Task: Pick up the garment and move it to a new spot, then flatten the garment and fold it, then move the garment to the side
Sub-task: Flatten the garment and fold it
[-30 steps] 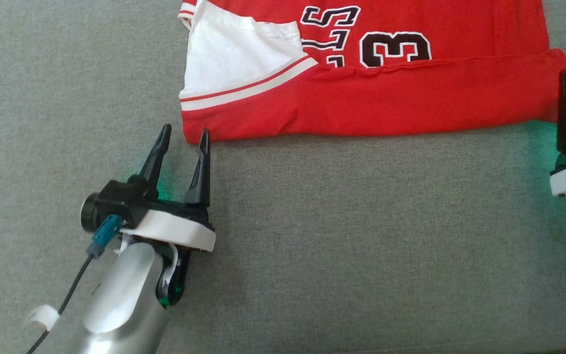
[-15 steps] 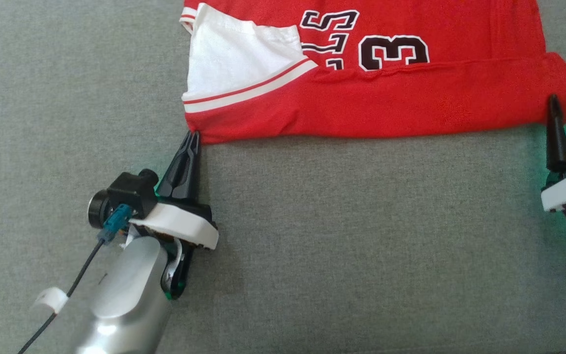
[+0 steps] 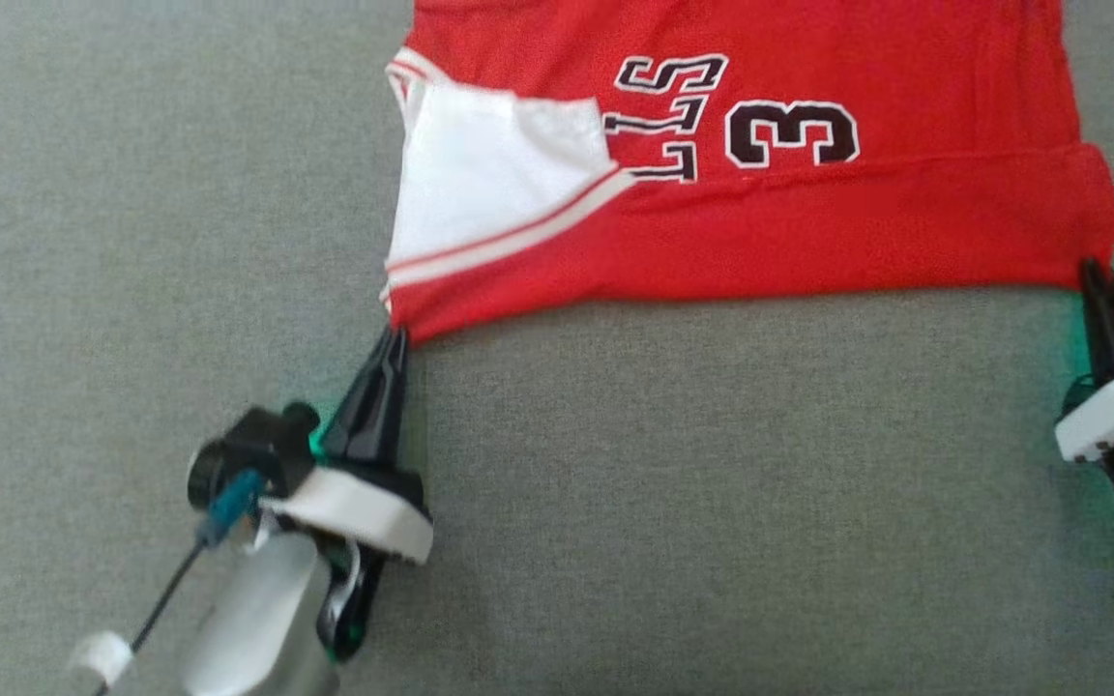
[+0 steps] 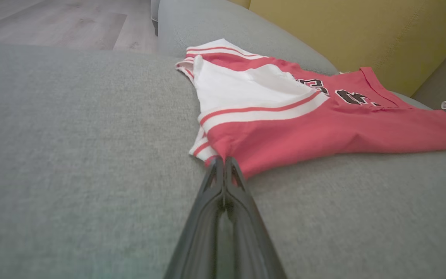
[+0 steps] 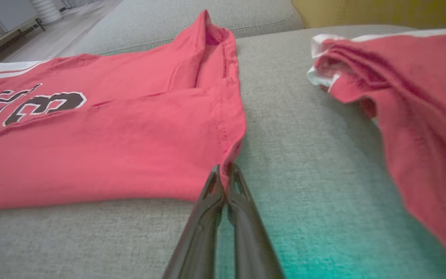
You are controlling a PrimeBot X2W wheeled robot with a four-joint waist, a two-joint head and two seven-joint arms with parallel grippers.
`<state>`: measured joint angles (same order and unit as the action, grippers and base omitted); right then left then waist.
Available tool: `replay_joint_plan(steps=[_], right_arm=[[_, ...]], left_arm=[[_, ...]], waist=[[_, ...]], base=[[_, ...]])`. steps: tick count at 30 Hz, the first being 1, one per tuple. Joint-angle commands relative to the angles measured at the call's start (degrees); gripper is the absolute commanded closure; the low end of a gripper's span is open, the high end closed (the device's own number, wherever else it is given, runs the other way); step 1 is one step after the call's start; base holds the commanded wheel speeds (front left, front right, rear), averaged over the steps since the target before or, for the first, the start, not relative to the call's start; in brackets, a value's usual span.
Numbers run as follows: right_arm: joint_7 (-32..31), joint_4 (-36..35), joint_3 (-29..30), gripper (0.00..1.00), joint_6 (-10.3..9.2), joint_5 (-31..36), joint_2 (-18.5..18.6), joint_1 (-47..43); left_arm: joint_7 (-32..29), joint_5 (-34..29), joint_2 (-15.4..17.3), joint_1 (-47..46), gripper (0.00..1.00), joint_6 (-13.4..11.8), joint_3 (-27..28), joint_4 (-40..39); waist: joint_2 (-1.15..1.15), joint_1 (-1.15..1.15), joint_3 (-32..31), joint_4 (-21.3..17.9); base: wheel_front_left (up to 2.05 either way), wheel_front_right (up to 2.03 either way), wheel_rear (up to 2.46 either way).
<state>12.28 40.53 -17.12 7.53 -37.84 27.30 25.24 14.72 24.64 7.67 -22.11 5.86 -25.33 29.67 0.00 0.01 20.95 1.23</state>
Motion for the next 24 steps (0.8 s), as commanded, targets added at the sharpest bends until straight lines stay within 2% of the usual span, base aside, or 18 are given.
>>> replay_joint_plan(steps=[1,9,15,20,24], right_arm=[[0.87,-1.17,-1.14,1.00,-0.04,-0.76,2.72,-1.82],[2.00,-4.25,-3.37,1.00,-0.04,-3.28,7.13,-8.98],[1.00,-7.43,-4.40,1.00,-0.04,-4.90,10.69,-16.09],[-0.67,-11.86,-2.15,1.00,-0.04,-5.75,12.72,-22.61],[-1.63,-15.39,0.30,1.00,-0.04,-5.51,12.91,-25.29]], left_arm=[[0.27,-0.46,1.71,2.60,1.00,-0.33,2.05,-2.23],[0.08,-0.70,3.91,13.80,1.00,-2.47,1.79,-10.19],[-2.49,-0.42,5.08,20.22,1.00,-4.00,0.70,-16.59],[-6.19,0.43,6.58,25.32,1.00,-5.14,-0.06,-22.18],[-9.30,0.94,7.78,27.62,1.00,-5.58,-0.74,-26.10]], waist=[[0.00,-0.01,-1.42,0.02],[0.00,-0.01,-5.58,0.33],[0.00,-0.01,-6.43,0.72],[0.00,-0.01,-6.51,0.16],[0.00,-0.01,-5.65,-0.61]], base=[[0.00,0.00,0.00],[0.00,0.00,0.00],[0.00,0.00,0.00],[0.00,0.00,0.00],[0.00,0.00,0.00]])
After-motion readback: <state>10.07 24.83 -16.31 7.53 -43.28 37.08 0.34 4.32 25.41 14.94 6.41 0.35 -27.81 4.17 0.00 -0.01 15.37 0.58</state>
